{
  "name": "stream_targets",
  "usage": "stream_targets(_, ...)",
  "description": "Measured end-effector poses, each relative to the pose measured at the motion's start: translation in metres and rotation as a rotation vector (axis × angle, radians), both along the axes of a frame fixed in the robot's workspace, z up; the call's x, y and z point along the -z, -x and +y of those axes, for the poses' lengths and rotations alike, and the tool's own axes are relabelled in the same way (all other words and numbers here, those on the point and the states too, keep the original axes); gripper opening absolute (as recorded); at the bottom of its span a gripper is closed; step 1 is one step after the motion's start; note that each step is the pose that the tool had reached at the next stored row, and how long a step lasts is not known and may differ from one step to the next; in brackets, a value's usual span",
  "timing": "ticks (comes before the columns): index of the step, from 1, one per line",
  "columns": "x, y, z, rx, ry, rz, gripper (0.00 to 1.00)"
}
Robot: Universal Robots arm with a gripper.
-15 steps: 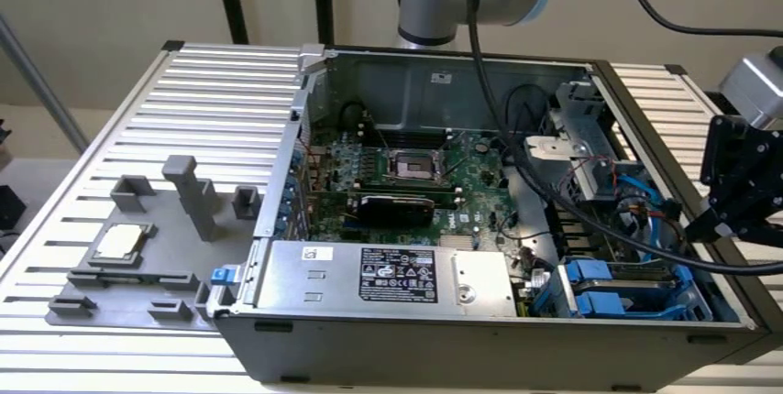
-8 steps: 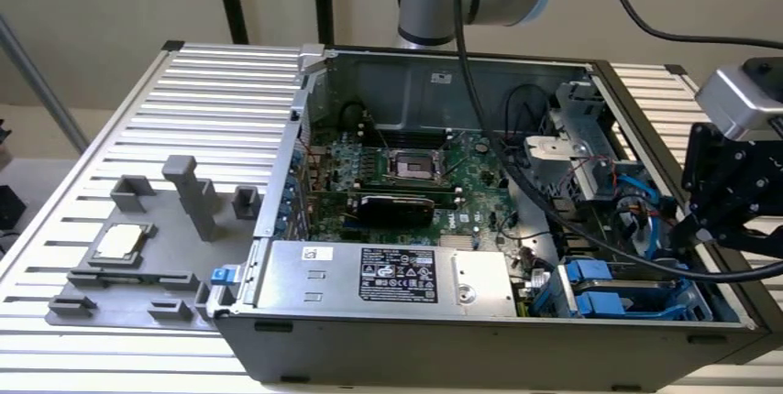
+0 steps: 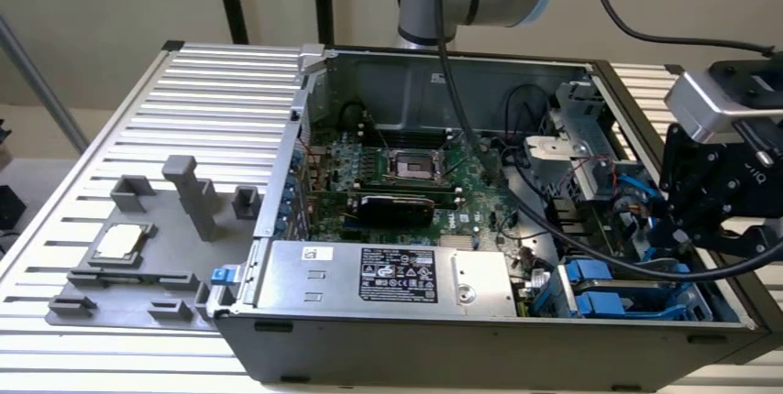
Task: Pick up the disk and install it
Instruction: 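Insert the first disk wire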
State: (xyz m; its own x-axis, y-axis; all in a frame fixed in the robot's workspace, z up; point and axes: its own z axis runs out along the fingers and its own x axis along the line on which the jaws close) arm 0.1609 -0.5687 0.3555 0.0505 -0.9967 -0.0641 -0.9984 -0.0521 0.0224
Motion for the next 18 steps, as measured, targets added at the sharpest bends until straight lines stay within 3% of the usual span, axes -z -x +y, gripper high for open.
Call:
stream_targets(5, 0.0003, 0.006, 0.005, -0.007, 0.0, 0.0, 0.12)
stream_targets(10, 0.0002, 0.008, 0.0126, -0.012, 0.0, 0.0016, 0.36)
stream_targets(11, 0.0003, 0.01, 0.013, -0.013, 0.0, 0.0024, 0.36)
stream_targets(12, 0.0003, 0.012, 0.013, -0.015, 0.0, 0.0028, 0.43)
stream_targets(16, 0.0004, 0.022, 0.0128, -0.021, -0.0001, 0.0032, 0.43)
stream_targets(18, 0.0003, 0.025, 0.0103, -0.021, 0.0001, 0.0032, 0.43)
